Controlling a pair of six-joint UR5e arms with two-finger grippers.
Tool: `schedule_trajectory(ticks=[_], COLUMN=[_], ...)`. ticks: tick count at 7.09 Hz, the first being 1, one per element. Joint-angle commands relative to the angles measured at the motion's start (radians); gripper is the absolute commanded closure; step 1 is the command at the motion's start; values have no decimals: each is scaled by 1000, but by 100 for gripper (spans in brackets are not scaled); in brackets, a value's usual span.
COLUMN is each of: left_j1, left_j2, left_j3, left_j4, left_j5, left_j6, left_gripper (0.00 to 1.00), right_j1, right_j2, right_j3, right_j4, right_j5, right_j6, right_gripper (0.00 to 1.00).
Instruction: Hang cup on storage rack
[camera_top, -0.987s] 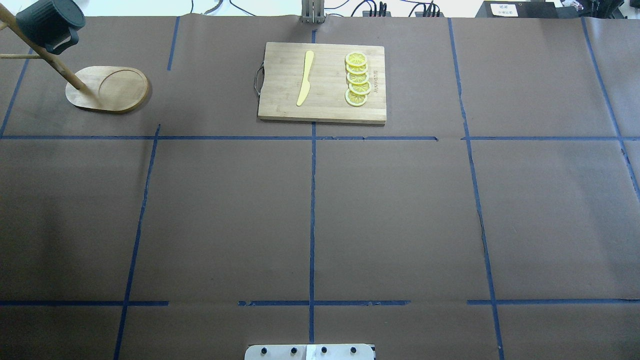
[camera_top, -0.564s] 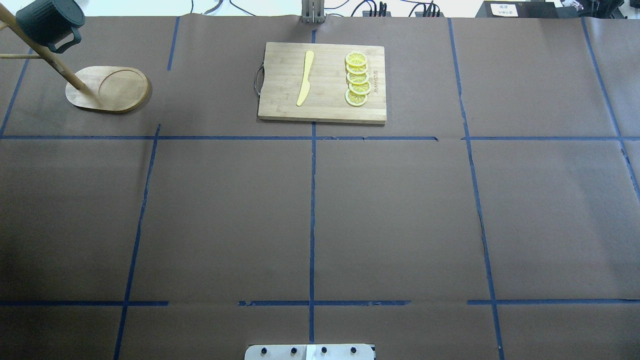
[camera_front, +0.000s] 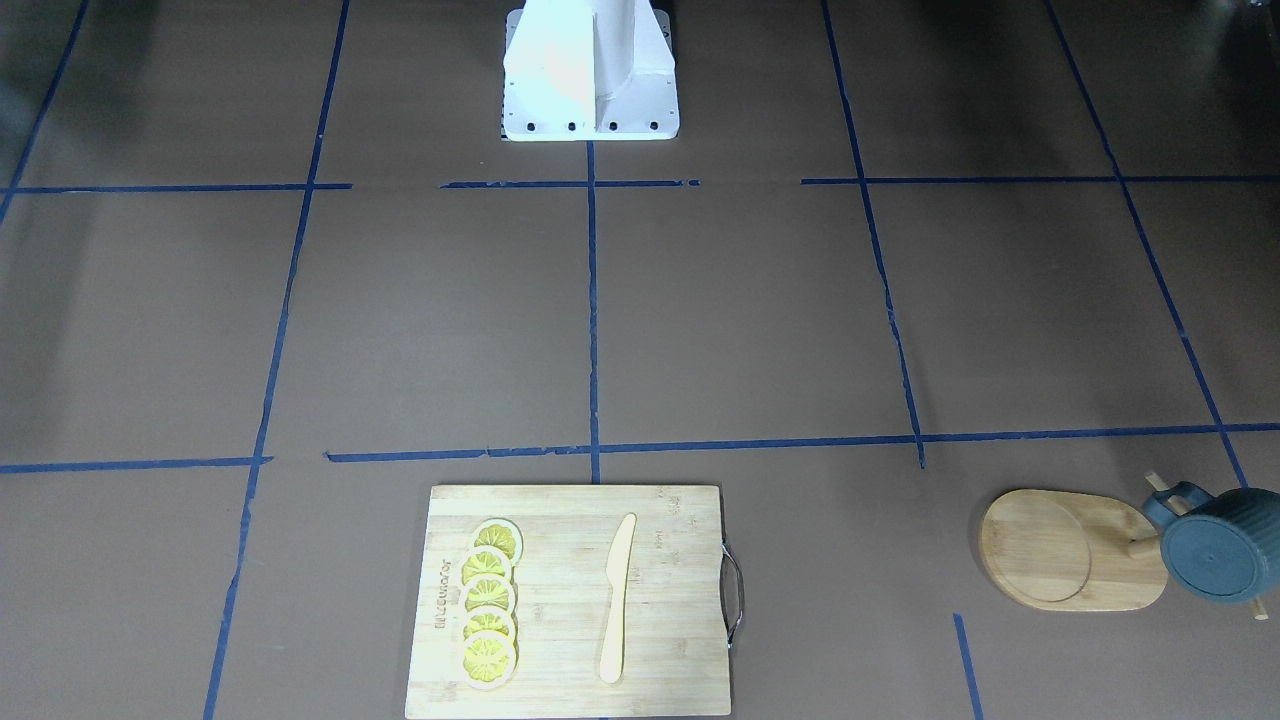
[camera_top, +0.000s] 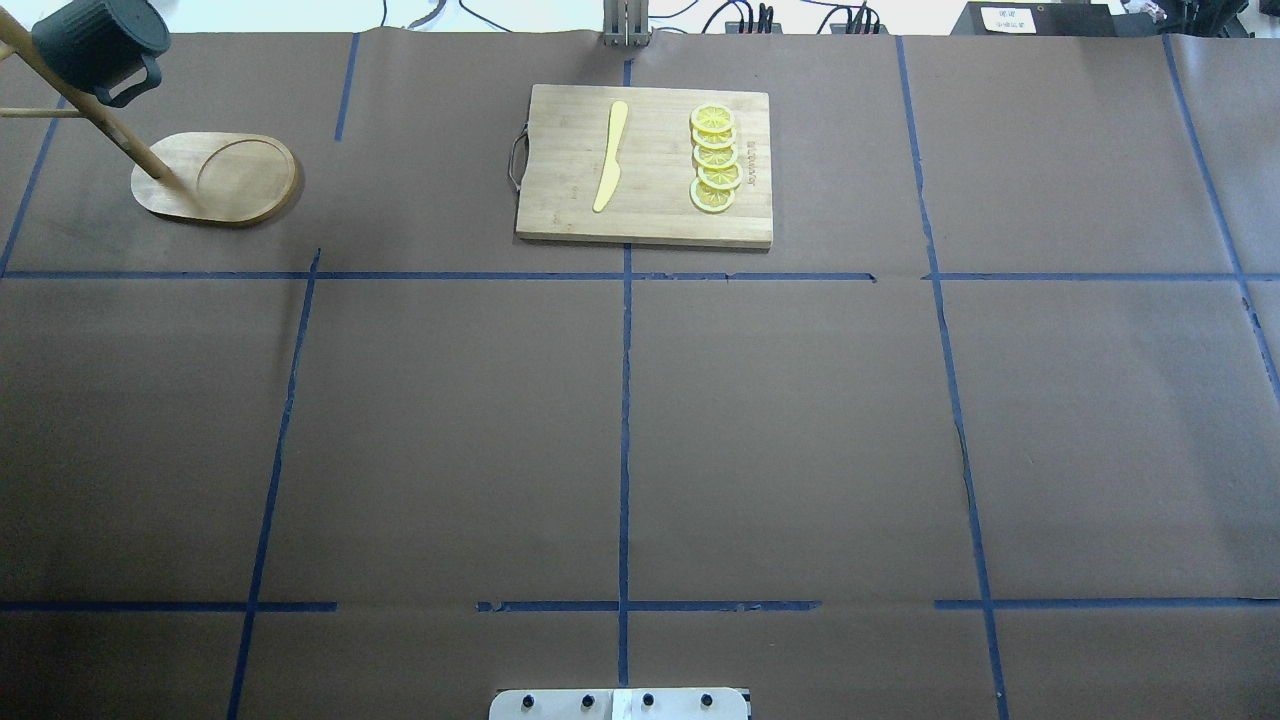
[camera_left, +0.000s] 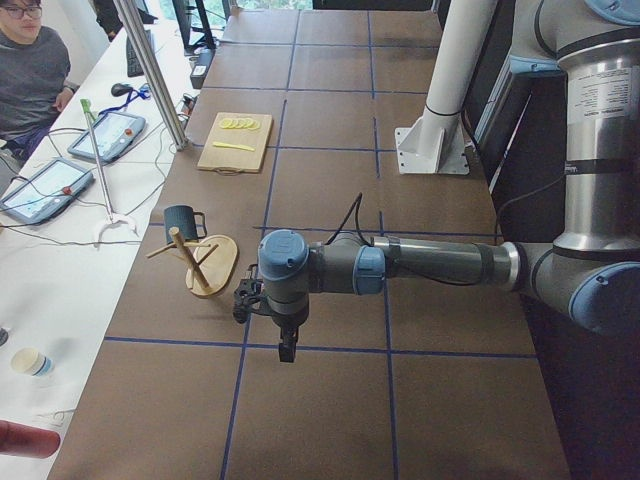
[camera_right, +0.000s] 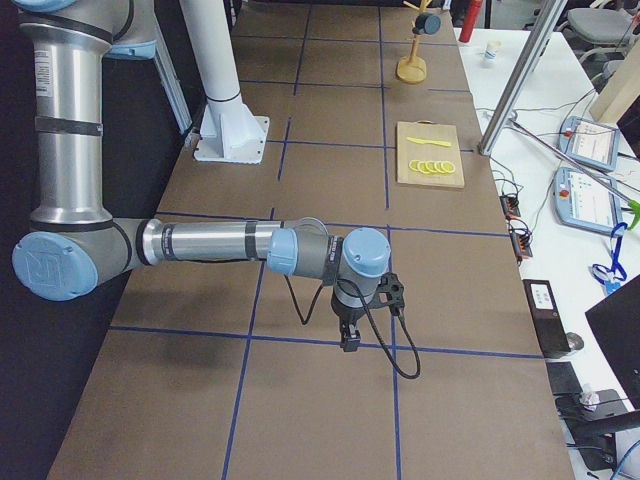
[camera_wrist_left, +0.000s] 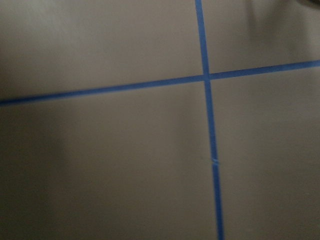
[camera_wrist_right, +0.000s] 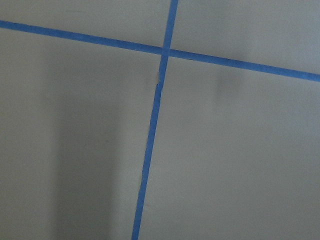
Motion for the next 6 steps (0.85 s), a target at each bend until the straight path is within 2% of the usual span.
schedule_trajectory(ticks=[1,6], left_j1=[2,4], left_j2=[11,45], left_j3=[-4,-3], left_j4=[8,-2], left_j5=[-13,-15], left_j6=[-23,-12], left_gripper=[0,0], right_j1=[0,0], right_j2=[-15,-15], right_j3=[0,3], right_j4=[1,1], right_j5=[-1,0], right_j6=[71,70], right_gripper=[0,0])
